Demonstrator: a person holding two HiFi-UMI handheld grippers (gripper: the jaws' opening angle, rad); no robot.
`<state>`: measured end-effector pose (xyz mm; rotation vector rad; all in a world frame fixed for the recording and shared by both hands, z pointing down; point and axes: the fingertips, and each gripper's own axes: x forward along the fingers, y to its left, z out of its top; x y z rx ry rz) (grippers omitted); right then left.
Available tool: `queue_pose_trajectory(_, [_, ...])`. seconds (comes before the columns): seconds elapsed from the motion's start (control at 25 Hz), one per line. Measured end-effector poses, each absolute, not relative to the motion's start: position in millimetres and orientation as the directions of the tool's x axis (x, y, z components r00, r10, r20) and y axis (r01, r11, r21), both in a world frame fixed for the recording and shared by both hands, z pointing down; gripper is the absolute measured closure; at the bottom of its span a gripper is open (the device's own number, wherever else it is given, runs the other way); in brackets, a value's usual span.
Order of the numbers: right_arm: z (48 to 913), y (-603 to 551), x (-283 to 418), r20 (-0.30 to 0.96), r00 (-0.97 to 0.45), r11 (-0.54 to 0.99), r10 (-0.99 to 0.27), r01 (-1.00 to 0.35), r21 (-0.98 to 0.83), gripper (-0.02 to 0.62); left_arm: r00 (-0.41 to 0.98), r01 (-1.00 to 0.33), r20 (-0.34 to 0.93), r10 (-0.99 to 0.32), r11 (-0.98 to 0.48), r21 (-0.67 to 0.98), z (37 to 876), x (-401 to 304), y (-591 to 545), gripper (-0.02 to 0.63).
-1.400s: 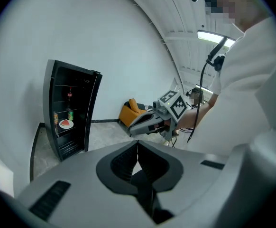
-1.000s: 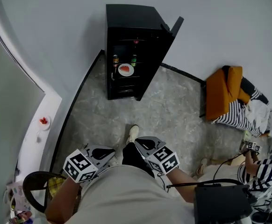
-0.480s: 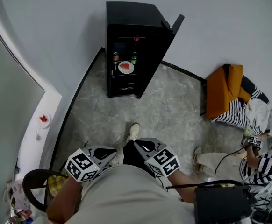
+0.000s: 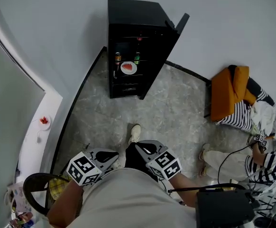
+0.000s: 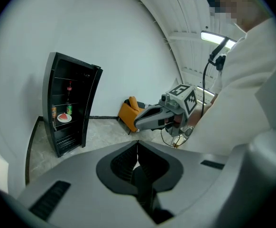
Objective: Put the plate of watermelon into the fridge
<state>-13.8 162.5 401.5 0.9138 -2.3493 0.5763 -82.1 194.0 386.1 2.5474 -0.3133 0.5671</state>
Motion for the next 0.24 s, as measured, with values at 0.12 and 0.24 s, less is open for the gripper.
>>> queue_pose_trajectory(0.12, [402.2, 163.4, -16.1, 0.624, -0.617, 0.676, -0.48, -0.714, -0.185, 0.581, 0.885, -0.32, 0.453, -0.105, -0.844, 0.43, 388.5, -84.0, 196.4, 0.594])
queue_pose_trajectory(0.24, [403.4, 166.3, -18.6, 0.624, -0.61, 0.67, -0.488, -0.72, -0.181, 0.581, 0.885, -0.315, 0.455, -0.102, -0.85, 0.422, 389.3, -87.2, 199.5, 0.594])
